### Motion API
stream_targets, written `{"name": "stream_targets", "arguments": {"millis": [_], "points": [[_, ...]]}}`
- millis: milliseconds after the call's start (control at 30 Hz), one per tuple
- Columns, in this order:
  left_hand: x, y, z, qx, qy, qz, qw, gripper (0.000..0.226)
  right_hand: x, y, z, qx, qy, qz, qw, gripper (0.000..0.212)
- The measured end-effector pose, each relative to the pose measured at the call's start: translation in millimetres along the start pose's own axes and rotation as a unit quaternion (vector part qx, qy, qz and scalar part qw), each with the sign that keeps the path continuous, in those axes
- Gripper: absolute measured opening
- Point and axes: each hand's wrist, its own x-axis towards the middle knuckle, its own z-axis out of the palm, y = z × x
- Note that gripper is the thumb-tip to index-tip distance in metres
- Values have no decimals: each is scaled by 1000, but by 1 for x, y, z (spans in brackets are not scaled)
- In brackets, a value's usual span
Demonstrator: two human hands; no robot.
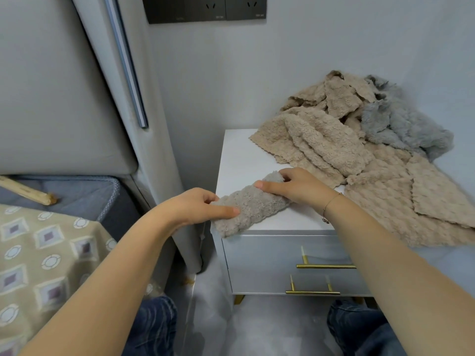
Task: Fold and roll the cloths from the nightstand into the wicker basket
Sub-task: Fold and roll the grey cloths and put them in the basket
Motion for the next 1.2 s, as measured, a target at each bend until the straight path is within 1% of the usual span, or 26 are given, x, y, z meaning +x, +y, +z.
{"name": "stream_targets", "arguments": {"millis": [33, 67, 133, 167, 200, 233, 300, 367, 400, 433, 467, 500, 533, 567, 667, 733, 833, 900, 967, 1033, 1067, 1133, 1200], "points": [[-1, 1, 2, 4, -2, 5, 1000, 64, -1, 0, -1, 24, -17, 1, 1000, 59], [-2, 2, 3, 6, -4, 10, 1000, 65, -1, 2, -3, 59, -32, 7, 998, 67], [-5, 6, 7, -2, -6, 27, 1000, 61, -4, 2, -8, 166, -58, 32, 984, 95], [-7, 9, 8, -10, -4, 39, 999, 67, -8, 0, -10, 221, -62, 42, 972, 103], [-8, 13, 10, -25, -2, 48, 999, 72, -11, -1, -13, 263, -55, 42, 962, 97], [-9, 16, 12, -47, 0, 57, 997, 74, -14, -3, -16, 294, -36, 40, 954, 87], [-9, 21, 17, -106, -3, 65, 992, 72, -20, -5, -23, 340, 2, 35, 940, 75], [-9, 29, 23, -134, 1, 73, 988, 76, -26, -4, -28, 400, 34, 23, 915, 80], [-10, 33, 26, -145, 8, 79, 986, 77, -29, -4, -30, 440, 59, 17, 896, 75], [-11, 39, 32, -161, 13, 91, 983, 72, -35, -5, -32, 480, 90, 11, 873, 66], [-13, 45, 38, -182, 19, 103, 978, 61, -40, -4, -32, 517, 113, 7, 848, 60], [-17, 52, 45, -200, 28, 116, 973, 47, -47, -5, -31, 549, 127, 2, 826, 59], [-20, 57, 51, -211, 43, 125, 968, 38, -52, -5, -29, 566, 138, -4, 813, 59], [-22, 64, 57, -214, 56, 137, 966, 34, -60, -4, -27, 575, 149, -7, 804, 55], [-27, 80, 75, -177, 76, 178, 965, 34, -92, -7, -23, 565, 182, 31, 804, 41], [-35, 91, 87, -153, 77, 204, 964, 38, -116, -5, -27, 564, 200, 51, 799, 36], [-56, 105, 111, -137, 69, 237, 959, 48, -155, -5, -40, 551, 243, 33, 797, 35], [-73, 116, 126, -144, 55, 253, 955, 45, -181, -6, -47, 543, 279, 28, 792, 34], [-91, 129, 142, -155, 31, 264, 952, 39, -210, -2, -55, 534, 329, 31, 778, 30], [-109, 142, 159, -173, 2, 273, 946, 32, -242, 4, -61, 529, 372, 39, 762, 31], [-115, 145, 165, -181, -7, 275, 944, 28, -256, 7, -62, 526, 386, 41, 757, 31], [-132, 155, 182, -177, -29, 283, 942, 23, -290, 17, -65, 516, 415, 43, 748, 25], [-148, 160, 198, -165, -49, 291, 941, 21, -321, 30, -63, 502, 429, 48, 750, 19]]}}
